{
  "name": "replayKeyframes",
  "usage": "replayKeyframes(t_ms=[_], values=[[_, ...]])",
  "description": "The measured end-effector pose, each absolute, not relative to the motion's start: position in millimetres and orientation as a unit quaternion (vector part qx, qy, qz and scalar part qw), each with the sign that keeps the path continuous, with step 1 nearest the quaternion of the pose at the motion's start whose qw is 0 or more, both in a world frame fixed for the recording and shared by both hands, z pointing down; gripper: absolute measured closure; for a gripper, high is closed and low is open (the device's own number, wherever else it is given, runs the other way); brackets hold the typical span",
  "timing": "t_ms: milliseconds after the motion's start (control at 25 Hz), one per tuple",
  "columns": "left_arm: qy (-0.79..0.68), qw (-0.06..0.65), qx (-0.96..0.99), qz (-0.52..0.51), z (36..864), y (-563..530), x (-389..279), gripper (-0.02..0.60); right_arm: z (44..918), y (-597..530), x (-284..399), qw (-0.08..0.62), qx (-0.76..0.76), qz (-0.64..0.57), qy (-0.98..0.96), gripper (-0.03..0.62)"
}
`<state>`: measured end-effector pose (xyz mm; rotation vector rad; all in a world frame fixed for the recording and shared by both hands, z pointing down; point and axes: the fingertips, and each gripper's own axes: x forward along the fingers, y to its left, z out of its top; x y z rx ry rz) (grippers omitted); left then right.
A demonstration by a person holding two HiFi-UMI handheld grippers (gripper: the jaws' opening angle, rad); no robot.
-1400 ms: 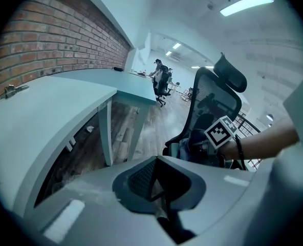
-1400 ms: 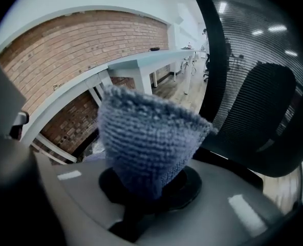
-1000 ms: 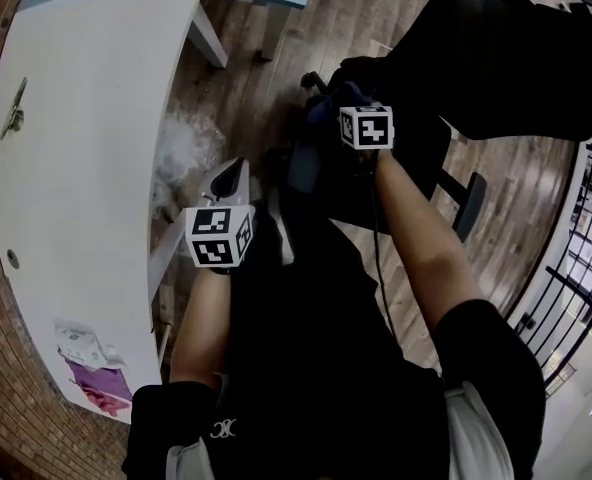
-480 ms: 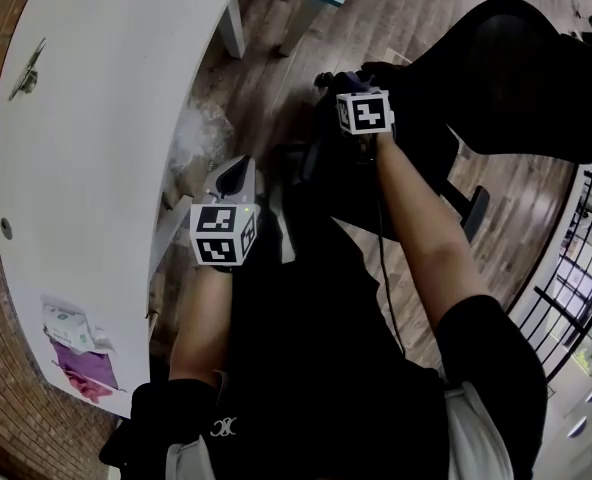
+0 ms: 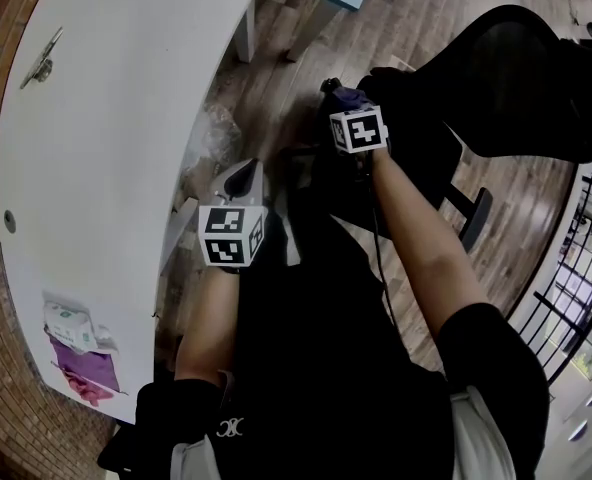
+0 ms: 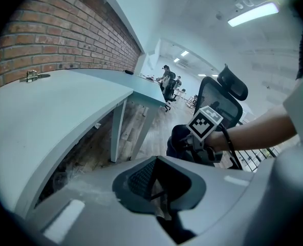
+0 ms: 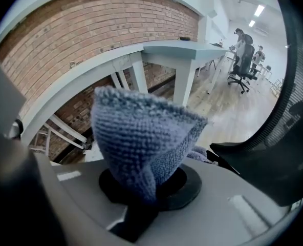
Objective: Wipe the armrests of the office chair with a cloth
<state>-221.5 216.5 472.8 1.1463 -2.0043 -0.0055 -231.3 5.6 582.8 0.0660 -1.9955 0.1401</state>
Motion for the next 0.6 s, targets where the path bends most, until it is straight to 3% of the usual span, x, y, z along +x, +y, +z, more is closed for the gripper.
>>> replayKeyframes(t_ms=[600], values=[[-0.783,0.4,0.477,0.001,466,225,-212,0.575,582,90,-184,0.553,-0.013,0.13,-0.823,0.534]])
